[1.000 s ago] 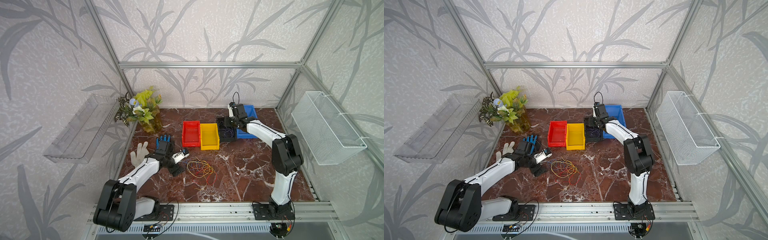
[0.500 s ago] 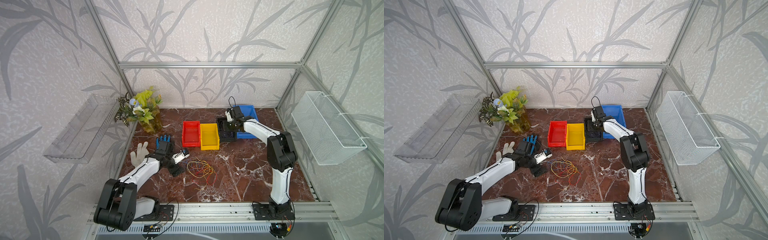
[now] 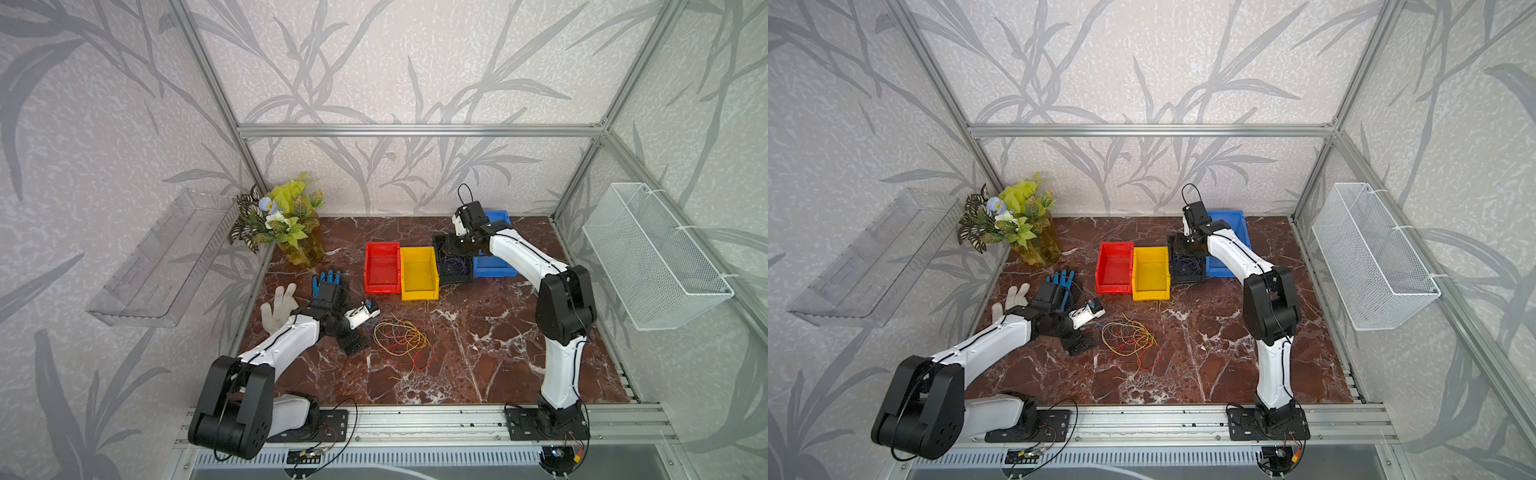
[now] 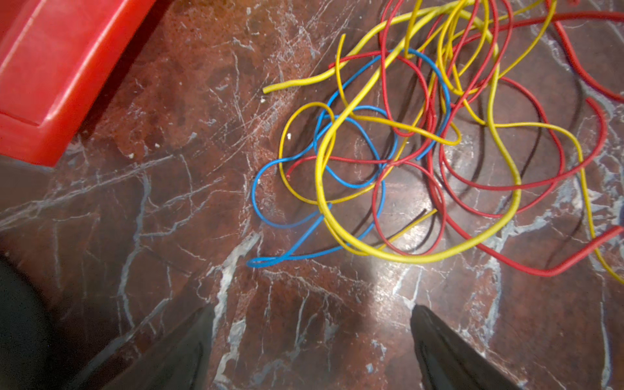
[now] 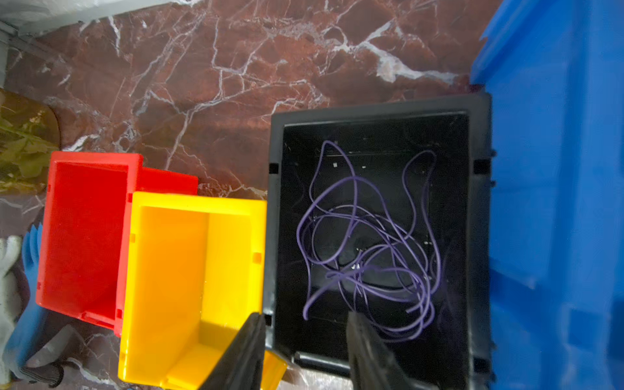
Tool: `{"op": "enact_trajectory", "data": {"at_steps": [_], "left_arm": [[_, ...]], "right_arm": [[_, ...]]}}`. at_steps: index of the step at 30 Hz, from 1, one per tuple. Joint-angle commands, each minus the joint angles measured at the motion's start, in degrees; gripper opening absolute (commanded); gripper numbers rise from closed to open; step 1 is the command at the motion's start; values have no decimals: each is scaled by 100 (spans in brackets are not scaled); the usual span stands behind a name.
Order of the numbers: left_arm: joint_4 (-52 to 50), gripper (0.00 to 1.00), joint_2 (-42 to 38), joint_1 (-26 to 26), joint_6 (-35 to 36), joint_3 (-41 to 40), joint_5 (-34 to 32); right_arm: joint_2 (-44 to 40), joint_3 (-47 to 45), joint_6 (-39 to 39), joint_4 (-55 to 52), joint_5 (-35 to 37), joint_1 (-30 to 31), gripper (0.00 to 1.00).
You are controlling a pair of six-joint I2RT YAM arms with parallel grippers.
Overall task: Untangle and sort cables by color
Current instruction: Place the cable in the bin, then untie the cable.
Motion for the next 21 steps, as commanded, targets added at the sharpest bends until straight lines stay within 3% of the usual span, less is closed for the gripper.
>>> {"op": "enact_trajectory", "data": {"at_steps": [1, 8, 14, 19, 21], "left_arm": [[-251, 93, 62, 15, 144, 216, 336], [-342, 93, 256, 10, 126, 516, 762], [90, 92, 942, -57, -621, 929, 696], [-270, 76, 1674, -135, -776, 1452, 820], [-438, 58, 1882, -172, -770, 1590, 906]], "right_arm": [[-551, 82, -296, -571, 233, 38, 46], [-1714, -1027, -950, -597, 69, 495, 47], [-2585, -2159, -852, -376, 92, 1244, 47], [-2811, -2794, -250, 99, -6, 1744, 47], [-2758, -2909, -112, 234, -122, 1860, 47]]}}
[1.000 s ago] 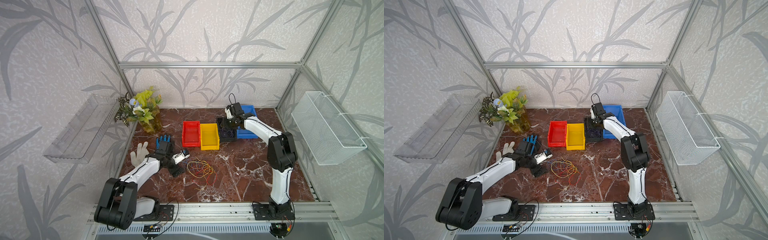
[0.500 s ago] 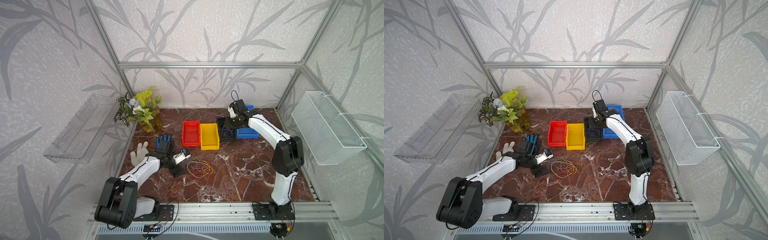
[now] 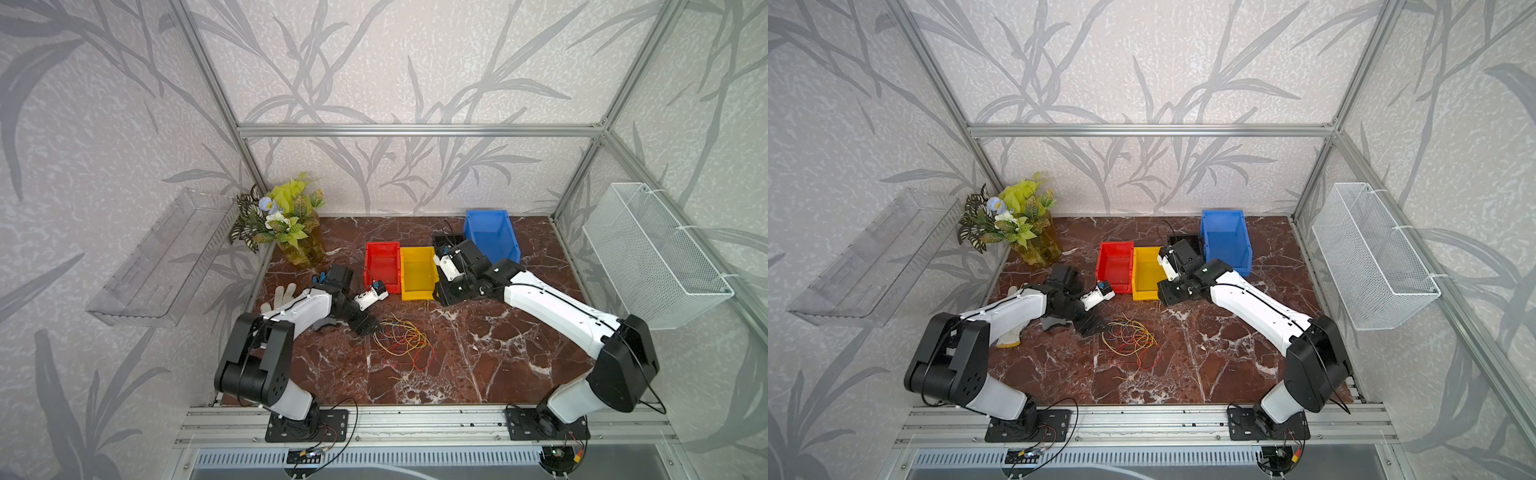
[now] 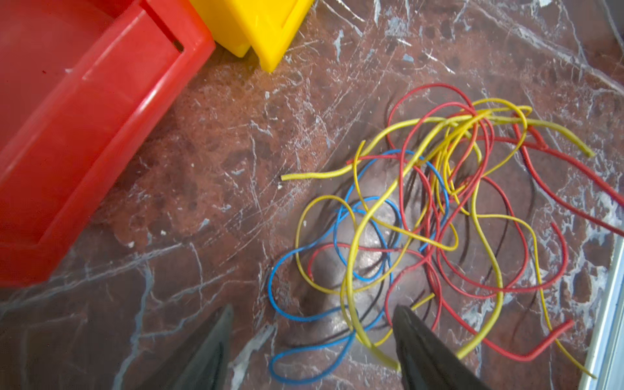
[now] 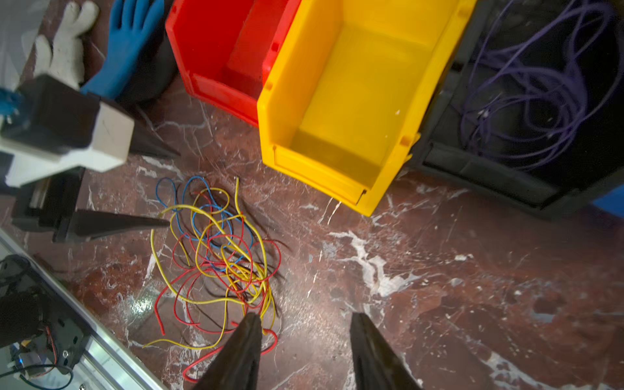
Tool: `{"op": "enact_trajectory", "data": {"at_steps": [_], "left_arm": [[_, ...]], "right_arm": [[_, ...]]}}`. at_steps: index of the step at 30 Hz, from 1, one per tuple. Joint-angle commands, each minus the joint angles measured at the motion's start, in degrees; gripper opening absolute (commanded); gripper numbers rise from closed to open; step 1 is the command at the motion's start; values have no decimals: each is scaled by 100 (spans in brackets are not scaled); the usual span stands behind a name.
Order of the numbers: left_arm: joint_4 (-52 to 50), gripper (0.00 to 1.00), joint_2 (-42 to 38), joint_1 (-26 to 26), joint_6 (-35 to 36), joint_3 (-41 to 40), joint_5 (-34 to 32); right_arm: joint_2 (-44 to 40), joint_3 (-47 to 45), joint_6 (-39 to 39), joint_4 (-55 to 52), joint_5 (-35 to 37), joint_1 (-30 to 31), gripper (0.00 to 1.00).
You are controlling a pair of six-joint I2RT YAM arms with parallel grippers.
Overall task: Untangle and sort cables by color
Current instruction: Untie the cable.
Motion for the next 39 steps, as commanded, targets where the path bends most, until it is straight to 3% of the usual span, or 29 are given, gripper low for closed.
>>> {"op": "enact_trajectory", "data": {"at_steps": [1, 4, 9, 10, 12, 15, 20, 25, 32, 39], "left_arm": [[-433, 48, 291, -80, -76, 297, 247], [-816, 26, 525, -118, 61, 495, 322], [-1158, 19, 675, -142, 143, 674, 307], [-1195, 22, 666, -143, 148, 700, 320], [-1308, 37, 630, -150, 146, 763, 319], [-1652, 47, 512, -151, 255, 809, 201], [-1350, 50, 299, -156, 144, 304, -536], [-1028, 49, 306, -236, -122, 207, -560], [-1285, 2, 461, -483, 22, 503, -343], [-1623, 0, -113, -476, 336, 784, 176]], "right_arm": [[-10, -111, 355, 331, -165, 146, 47], [126, -26, 348, 159, -109, 222, 47], [154, -57, 334, 205, -190, 284, 47], [163, -43, 334, 234, -255, 312, 47], [188, 8, 290, 284, -332, 414, 47], [241, 122, 274, 327, -238, 605, 47], [287, 184, 365, 452, -106, 672, 46], [473, 231, 431, 509, -229, 725, 47], [637, 221, 517, 632, -223, 845, 46], [620, 121, 452, 914, -501, 895, 47]]}}
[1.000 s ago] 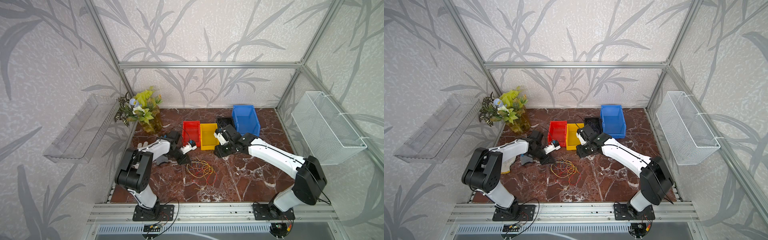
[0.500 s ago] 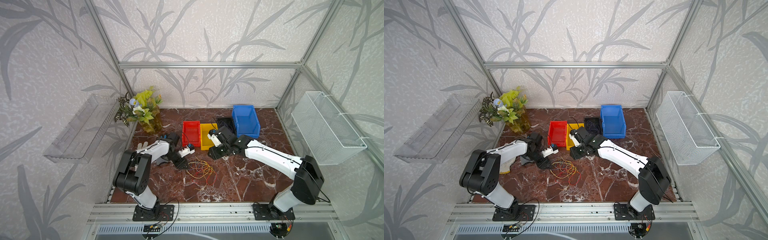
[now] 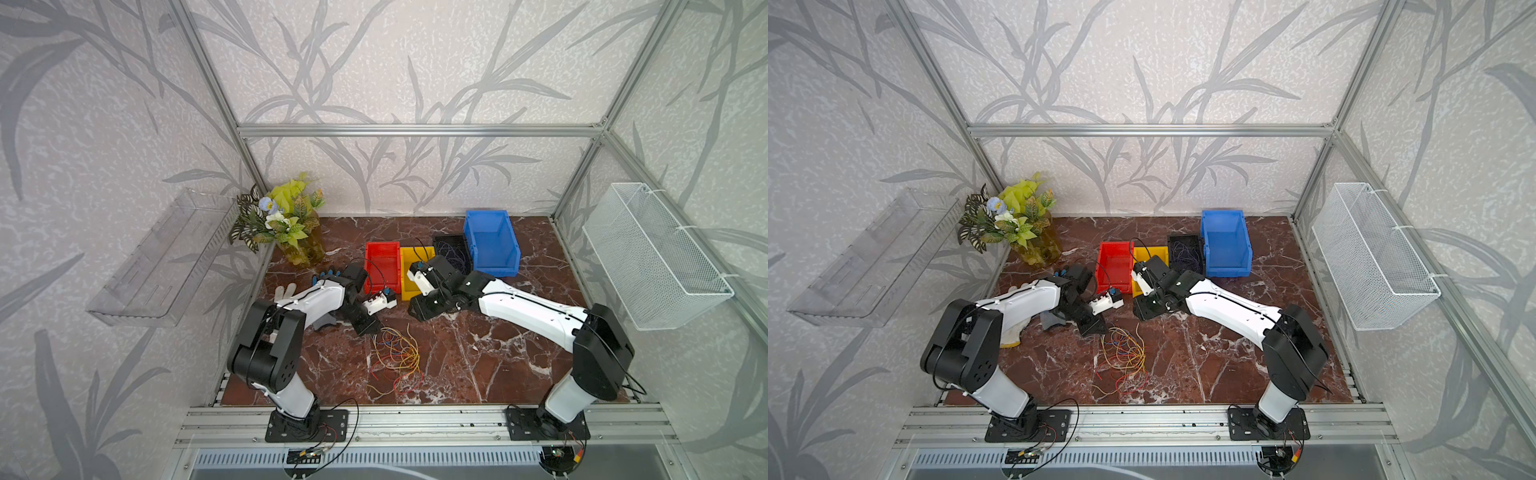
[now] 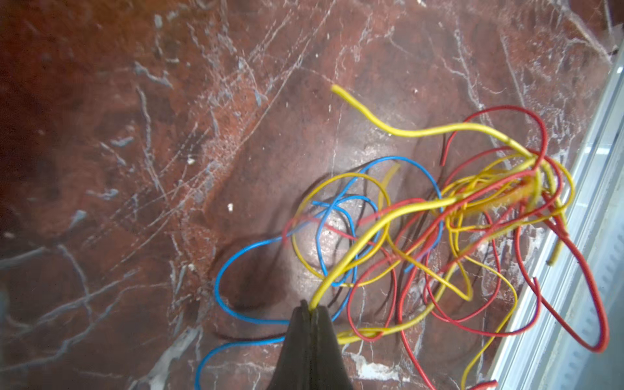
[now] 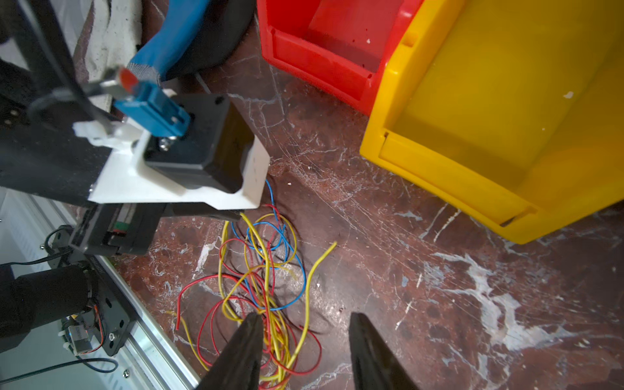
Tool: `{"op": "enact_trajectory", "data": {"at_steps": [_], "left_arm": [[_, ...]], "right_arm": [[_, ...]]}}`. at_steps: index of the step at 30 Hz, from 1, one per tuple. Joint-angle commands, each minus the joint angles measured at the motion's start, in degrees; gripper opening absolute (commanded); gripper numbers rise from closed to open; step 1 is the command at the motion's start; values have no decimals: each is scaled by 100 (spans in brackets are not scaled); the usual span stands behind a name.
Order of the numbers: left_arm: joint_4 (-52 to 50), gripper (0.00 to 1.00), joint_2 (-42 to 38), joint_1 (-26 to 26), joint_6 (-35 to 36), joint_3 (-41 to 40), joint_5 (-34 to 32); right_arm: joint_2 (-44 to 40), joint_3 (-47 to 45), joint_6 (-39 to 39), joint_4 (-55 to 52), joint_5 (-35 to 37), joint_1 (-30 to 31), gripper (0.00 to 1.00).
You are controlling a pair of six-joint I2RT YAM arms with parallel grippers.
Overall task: Untangle and sort cables by color
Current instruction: Untie the cable.
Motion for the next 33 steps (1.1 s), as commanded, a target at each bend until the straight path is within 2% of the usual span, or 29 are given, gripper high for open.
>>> {"op": "enact_trajectory", "data": {"at_steps": [1, 8, 11, 16, 20, 21, 24, 26, 28, 29, 33], "left_arm": [[-297, 0, -491, 5, 247, 264, 412], [-309, 0, -997, 4, 367, 503, 753], [-324, 0, -1030, 4, 383, 582, 849], [-412, 0, -1042, 13, 456, 645, 1022], [-492, 0, -1071, 19, 543, 645, 1101], [-493, 0, -1091, 22, 558, 645, 1108], [-468, 0, -1166, 38, 559, 615, 1124], [-464, 9, -1169, 45, 560, 610, 1108], [-473, 33, -1148, 73, 558, 610, 1095], [-477, 39, -1152, 82, 551, 601, 1092], [-330, 49, -1281, 167, 497, 476, 1109]], "right_arm": [[-6, 20, 29, 176, -199, 19, 48], [227, -3, -341, 640, -1400, 37, 51], [344, -64, -388, 966, -1674, 66, 53], [610, -21, -580, 988, -1238, 74, 52], [783, 31, -792, 697, -486, 74, 50], [773, 14, -892, 653, -459, 70, 46], [669, -13, -1045, 565, -490, 74, 1], [429, -121, -1062, 677, -491, 74, 0], [-61, -333, -1082, 962, -640, 74, 0], [-282, -436, -1084, 1111, -693, 68, 0], [-1199, -799, -1134, 1696, -870, 74, 0]]}}
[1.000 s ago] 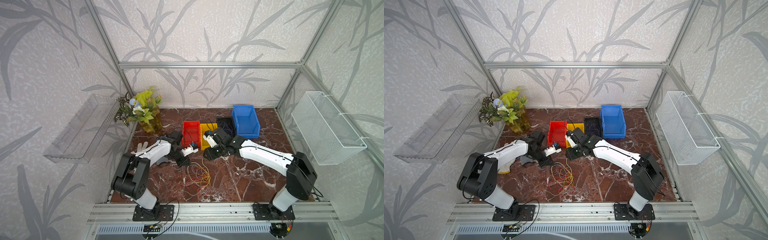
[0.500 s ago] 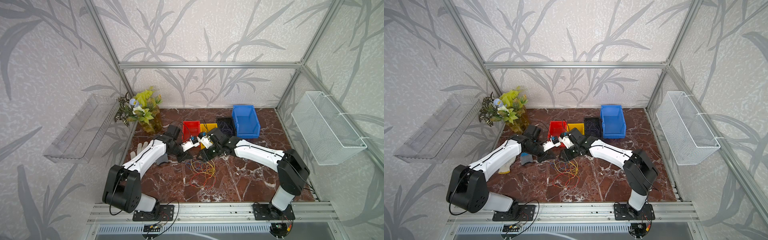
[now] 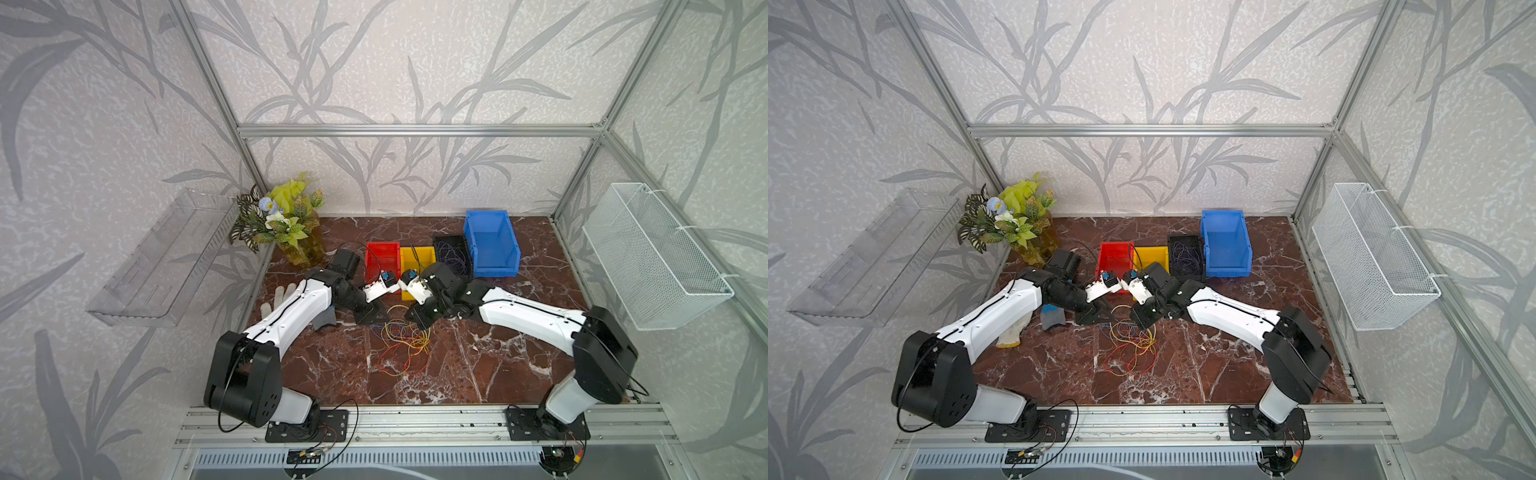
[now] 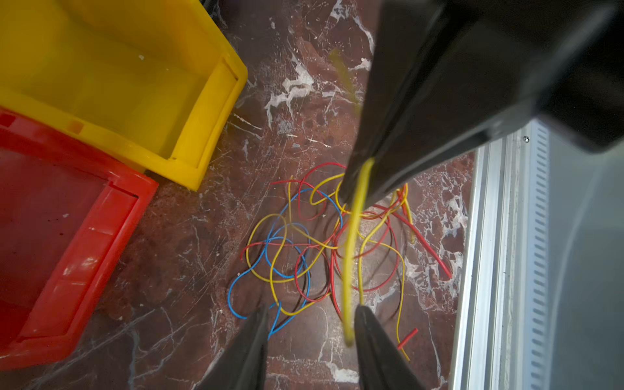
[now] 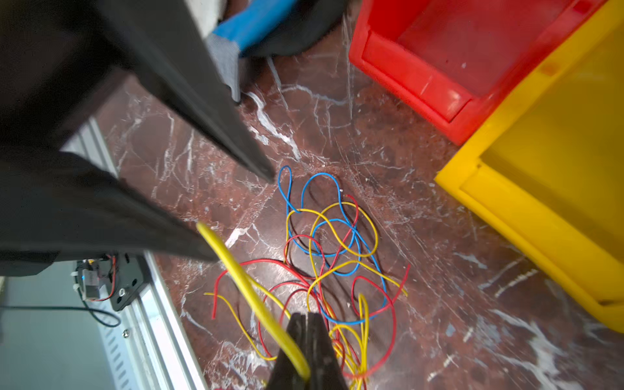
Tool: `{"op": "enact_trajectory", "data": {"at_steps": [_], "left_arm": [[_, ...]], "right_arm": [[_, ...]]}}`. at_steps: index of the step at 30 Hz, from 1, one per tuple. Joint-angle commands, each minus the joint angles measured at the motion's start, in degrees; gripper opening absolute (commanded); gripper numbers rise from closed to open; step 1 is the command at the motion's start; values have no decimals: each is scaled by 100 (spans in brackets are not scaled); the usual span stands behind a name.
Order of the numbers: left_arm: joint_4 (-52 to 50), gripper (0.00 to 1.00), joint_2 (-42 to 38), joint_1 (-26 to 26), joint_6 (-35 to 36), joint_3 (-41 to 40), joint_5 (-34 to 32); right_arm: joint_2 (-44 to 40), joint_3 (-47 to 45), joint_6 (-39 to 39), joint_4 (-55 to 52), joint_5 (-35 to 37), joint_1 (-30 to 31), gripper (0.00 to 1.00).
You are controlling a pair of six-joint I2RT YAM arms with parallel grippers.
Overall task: Untangle and sort cables by color
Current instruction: Untie the cable.
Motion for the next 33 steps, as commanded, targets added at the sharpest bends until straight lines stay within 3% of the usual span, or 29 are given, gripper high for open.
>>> {"op": "enact_trajectory", "data": {"at_steps": [1, 7, 12, 18, 23, 33], "left_arm": [[37, 50, -263, 62, 9, -78, 158], [308, 55, -431, 71, -36, -338, 101], [530, 56, -465, 70, -93, -385, 233], [512, 57, -472, 71, -109, -145, 466], [395, 61, -618, 84, -166, 150, 895], [30, 65, -639, 396, -374, 1131, 2138]], "right_arm": [[-839, -89, -113, 749, -148, -2, 0], [-1574, 172, 20, 829, -103, -2, 0], [-2064, 36, 256, 1698, -233, 7, 0], [-2451, -212, 60, 2293, 443, 3, 0], [-2586, -1009, 399, 3554, 843, 4, 0], [-2227, -1190, 422, 3485, 751, 15, 0]]}}
